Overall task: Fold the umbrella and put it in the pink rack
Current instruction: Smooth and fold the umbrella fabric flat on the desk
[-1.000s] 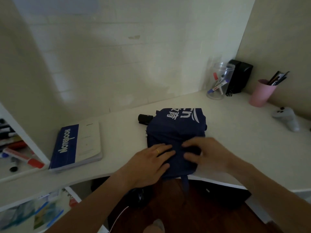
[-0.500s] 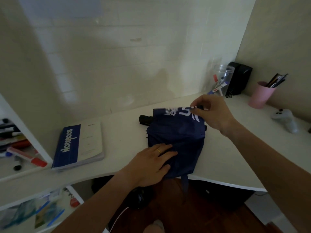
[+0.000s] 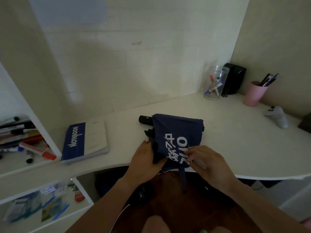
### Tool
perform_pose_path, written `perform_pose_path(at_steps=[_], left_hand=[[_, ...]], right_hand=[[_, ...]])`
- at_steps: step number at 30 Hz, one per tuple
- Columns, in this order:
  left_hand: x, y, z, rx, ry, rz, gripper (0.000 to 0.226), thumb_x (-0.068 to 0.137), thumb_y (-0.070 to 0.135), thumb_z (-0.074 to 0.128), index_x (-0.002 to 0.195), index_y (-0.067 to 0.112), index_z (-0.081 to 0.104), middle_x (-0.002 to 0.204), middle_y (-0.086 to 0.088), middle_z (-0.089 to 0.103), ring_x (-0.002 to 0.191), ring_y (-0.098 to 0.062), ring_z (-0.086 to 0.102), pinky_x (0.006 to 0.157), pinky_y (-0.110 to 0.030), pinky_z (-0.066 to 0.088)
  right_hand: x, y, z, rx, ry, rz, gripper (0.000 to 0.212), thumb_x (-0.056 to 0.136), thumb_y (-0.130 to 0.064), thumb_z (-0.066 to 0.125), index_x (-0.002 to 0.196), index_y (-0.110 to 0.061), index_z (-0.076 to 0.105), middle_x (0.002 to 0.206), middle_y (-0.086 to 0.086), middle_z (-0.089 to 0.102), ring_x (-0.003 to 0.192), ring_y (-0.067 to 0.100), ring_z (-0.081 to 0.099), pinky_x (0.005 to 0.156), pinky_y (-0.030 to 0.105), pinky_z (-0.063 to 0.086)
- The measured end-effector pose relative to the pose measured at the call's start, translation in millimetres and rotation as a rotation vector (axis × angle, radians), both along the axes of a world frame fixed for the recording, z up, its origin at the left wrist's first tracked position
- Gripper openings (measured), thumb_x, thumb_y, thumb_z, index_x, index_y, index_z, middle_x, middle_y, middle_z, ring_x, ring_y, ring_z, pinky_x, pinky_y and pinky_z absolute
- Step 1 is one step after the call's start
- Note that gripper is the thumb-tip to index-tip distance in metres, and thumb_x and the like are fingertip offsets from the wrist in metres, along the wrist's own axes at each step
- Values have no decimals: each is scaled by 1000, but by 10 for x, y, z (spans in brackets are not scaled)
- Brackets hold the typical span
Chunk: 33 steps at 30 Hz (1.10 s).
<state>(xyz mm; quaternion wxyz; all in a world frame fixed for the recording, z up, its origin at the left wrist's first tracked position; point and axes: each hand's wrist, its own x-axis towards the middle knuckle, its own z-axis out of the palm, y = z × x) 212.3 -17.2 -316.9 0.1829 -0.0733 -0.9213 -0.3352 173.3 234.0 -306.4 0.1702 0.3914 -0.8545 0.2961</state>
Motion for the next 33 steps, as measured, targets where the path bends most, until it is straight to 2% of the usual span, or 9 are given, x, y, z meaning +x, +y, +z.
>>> perform_pose_path(at_steps=[2,5,9,12,16,21,25,29,33], left_hand=[[18,13,133,417,-169,53,10,97,22,57,100,13,59,93,2,66,86,-19,60,66,-21,48],[-89,20,398,860,-248,151,29,104,36,44,104,13,60,96,0,68,90,-17,62,70,-22,45],[-283,-4,498,888,-275,138,50,97,33,64,129,31,27,101,-5,67,89,-15,69,76,-29,56],[-362,-102,375,819,-297,3,54,94,3,65,127,35,38,118,-18,66,98,-25,72,78,-39,63],[-425,-160,345,720,-326,-138,70,83,-20,60,127,34,56,126,-9,64,109,-19,67,82,-35,61],[-497,-123,388,765,-280,-50,45,83,8,79,121,28,67,123,3,64,105,-8,65,76,-19,58],[-527,-185,304,537,-303,-148,68,77,6,85,134,32,59,132,10,57,117,-3,58,95,-22,55],[-540,-235,291,505,-344,-253,84,78,-9,78,144,33,46,141,7,50,124,-9,56,99,-30,55],[-539,-283,279,542,-400,-313,93,78,-15,72,147,37,39,143,2,50,123,-16,60,95,-41,58]], right_hand=[[4,33,-33,27,-1,18,15,82,-18,77,93,-27,72,117,-15,69,114,1,60,91,28,55],[5,32,-13,67,24,35,10,85,-22,72,93,-28,71,116,-16,70,114,1,59,94,22,51],[-23,27,38,83,31,33,18,81,-13,77,90,-27,70,112,-15,70,112,3,60,95,21,49],[-63,50,68,50,20,15,20,78,-11,81,85,-26,70,105,-14,71,106,3,62,91,23,52],[-115,49,39,81,-14,23,22,82,-8,77,89,-27,69,101,-14,70,99,5,62,84,28,53],[-101,15,75,77,-140,3,23,88,-18,63,105,-33,68,101,-17,66,96,2,59,85,25,51],[-226,-151,186,-109,-86,-88,16,94,-23,63,108,-28,68,96,-16,65,86,0,60,76,25,54],[-408,-277,199,86,46,-177,44,86,-39,67,128,-27,60,133,-6,56,124,16,47,103,35,44],[-418,-268,66,368,-153,-58,78,88,-70,43,155,-39,18,166,-13,1,153,12,-12,123,33,-1]])
